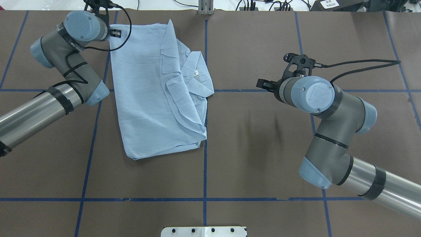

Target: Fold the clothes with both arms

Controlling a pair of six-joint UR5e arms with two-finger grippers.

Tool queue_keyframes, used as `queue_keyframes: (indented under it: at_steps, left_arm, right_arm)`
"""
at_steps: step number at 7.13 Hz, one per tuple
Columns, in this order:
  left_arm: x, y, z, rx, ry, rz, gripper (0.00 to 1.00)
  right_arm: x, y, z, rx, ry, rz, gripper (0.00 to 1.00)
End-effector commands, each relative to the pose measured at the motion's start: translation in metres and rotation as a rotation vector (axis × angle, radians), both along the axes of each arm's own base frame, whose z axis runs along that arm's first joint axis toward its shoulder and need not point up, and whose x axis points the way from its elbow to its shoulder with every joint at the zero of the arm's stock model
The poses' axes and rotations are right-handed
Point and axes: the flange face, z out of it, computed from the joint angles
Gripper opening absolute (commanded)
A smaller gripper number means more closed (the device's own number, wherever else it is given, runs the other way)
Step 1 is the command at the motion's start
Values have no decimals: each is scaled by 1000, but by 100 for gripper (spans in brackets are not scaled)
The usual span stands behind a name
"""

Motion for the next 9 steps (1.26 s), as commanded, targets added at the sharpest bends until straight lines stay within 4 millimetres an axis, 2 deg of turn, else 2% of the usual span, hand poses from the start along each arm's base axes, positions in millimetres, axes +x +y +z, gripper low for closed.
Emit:
queue_keyframes:
  at_steps: [1, 2, 3, 5, 6, 8, 9]
  left_arm:
    - [-19, 9, 0, 32, 32, 63, 99]
    - [-40, 24, -16, 89, 50, 139, 100]
    - [-57, 44, -10, 84, 101, 239, 100]
    - [-75, 72, -4, 92, 131, 243, 100]
    - [-79, 78, 1, 86, 135, 236, 100]
    - [-81, 81, 1, 88, 139, 234, 100]
    - [-81, 81, 2, 86, 138, 234, 100]
  right_arm:
    - [-12, 8, -5, 3, -7, -16, 100]
    - [-24, 8, -24, 4, -27, -19, 100]
    - [-46, 1, -42, -22, -61, 10, 100]
    - [-119, -28, -85, -171, -73, 110, 96]
    - [-141, -28, -102, -231, -102, 157, 93]
    - [-175, -37, -121, -288, -129, 215, 86]
    - [-188, -37, -127, -260, -124, 254, 81]
